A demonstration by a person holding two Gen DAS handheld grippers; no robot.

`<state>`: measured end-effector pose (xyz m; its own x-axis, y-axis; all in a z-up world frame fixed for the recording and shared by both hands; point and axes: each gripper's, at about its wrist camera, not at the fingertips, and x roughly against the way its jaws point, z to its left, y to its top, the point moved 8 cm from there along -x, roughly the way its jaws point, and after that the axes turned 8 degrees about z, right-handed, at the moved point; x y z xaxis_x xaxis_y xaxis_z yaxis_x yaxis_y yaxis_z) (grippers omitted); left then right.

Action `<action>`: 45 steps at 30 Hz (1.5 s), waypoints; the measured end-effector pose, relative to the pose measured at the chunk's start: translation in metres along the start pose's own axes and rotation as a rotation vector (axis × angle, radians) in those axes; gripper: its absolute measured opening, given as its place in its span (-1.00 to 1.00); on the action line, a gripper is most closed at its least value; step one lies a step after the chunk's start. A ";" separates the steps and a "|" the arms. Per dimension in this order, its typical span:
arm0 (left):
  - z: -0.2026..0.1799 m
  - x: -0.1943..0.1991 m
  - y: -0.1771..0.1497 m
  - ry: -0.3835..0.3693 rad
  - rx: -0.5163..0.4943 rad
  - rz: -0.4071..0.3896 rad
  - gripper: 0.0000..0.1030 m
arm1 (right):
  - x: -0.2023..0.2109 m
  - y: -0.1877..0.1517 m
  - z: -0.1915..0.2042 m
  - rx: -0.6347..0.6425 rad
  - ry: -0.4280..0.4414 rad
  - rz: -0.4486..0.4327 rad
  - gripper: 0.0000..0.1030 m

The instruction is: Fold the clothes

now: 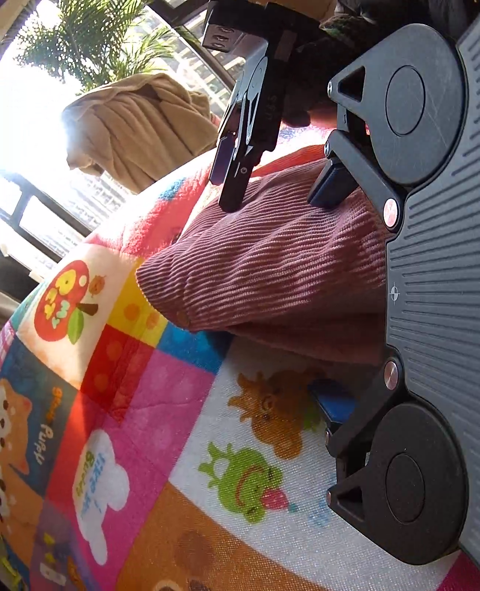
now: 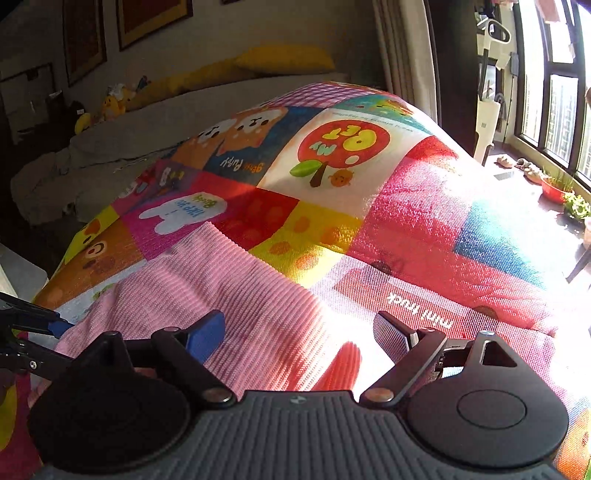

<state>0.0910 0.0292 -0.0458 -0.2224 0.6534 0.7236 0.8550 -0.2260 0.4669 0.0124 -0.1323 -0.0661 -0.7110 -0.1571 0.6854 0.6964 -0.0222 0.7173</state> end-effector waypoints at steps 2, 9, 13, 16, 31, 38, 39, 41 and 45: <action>-0.007 0.001 -0.005 -0.049 0.001 0.003 0.97 | 0.015 -0.003 -0.002 -0.009 0.026 -0.009 0.72; -0.029 0.031 -0.016 -0.144 -0.101 -0.039 0.97 | 0.010 -0.047 0.028 0.129 0.031 0.109 0.91; -0.011 0.058 0.008 -0.049 -0.035 -0.131 0.98 | -0.002 -0.059 0.035 0.120 0.025 0.123 1.00; 0.003 0.058 0.035 0.029 0.036 -0.175 0.98 | -0.005 -0.059 0.033 0.099 0.036 0.131 1.00; 0.023 -0.050 0.088 0.320 -0.096 -0.049 1.00 | 0.010 -0.056 0.029 0.095 0.054 0.109 1.00; 0.028 -0.040 0.091 0.230 -0.026 -0.078 0.98 | 0.010 -0.009 -0.008 -0.007 -0.097 -0.010 1.00; 0.028 -0.036 0.091 0.192 -0.006 -0.085 0.98 | -0.001 -0.009 -0.016 -0.007 -0.156 0.013 1.00; 0.024 -0.024 0.090 0.078 0.021 -0.091 0.98 | -0.027 -0.020 -0.026 0.018 -0.240 0.087 1.00; 0.006 -0.018 0.064 -0.055 -0.058 0.000 0.98 | -0.035 -0.028 -0.031 0.017 -0.221 0.108 1.00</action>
<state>0.1530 0.0076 -0.0320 -0.1947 0.6915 0.6956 0.8259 -0.2671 0.4966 0.0204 -0.1567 -0.1141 -0.6382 0.0624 0.7673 0.7688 -0.0004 0.6395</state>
